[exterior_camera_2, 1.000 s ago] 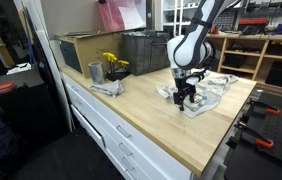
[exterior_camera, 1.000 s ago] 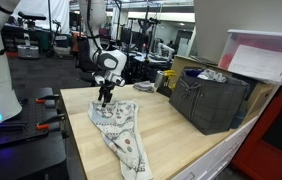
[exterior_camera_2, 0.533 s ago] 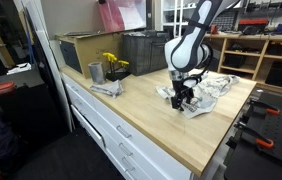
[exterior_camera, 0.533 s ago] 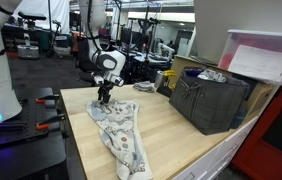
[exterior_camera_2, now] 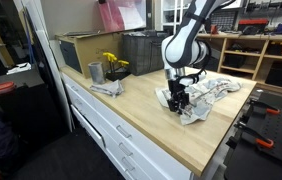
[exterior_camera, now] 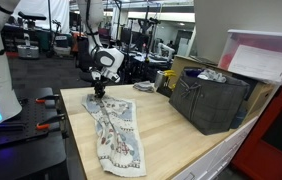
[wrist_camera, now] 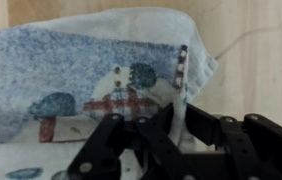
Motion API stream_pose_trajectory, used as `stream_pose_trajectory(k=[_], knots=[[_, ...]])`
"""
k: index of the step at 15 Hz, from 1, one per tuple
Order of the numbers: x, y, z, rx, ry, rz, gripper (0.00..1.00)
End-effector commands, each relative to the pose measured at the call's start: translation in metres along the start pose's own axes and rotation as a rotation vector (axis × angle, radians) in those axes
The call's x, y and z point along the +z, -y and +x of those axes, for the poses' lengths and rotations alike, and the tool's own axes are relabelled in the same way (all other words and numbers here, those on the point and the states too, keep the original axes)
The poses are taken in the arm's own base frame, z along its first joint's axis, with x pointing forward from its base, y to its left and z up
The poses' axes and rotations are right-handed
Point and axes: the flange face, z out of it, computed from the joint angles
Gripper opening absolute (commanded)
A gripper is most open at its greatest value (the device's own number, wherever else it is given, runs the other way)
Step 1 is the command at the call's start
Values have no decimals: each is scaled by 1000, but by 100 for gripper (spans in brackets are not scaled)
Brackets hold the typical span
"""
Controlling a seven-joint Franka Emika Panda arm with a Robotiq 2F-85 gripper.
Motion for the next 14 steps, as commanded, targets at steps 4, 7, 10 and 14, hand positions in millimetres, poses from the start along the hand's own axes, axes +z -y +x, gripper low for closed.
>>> stream_pose_trajectory(k=[4, 7, 10, 14], knots=[[-34, 60, -32, -185, 77, 171, 21], [-48, 58, -35, -190, 77, 168, 52], [-65, 45, -28, -157, 28, 160, 75], [-83, 17, -3, -103, -50, 157, 99]])
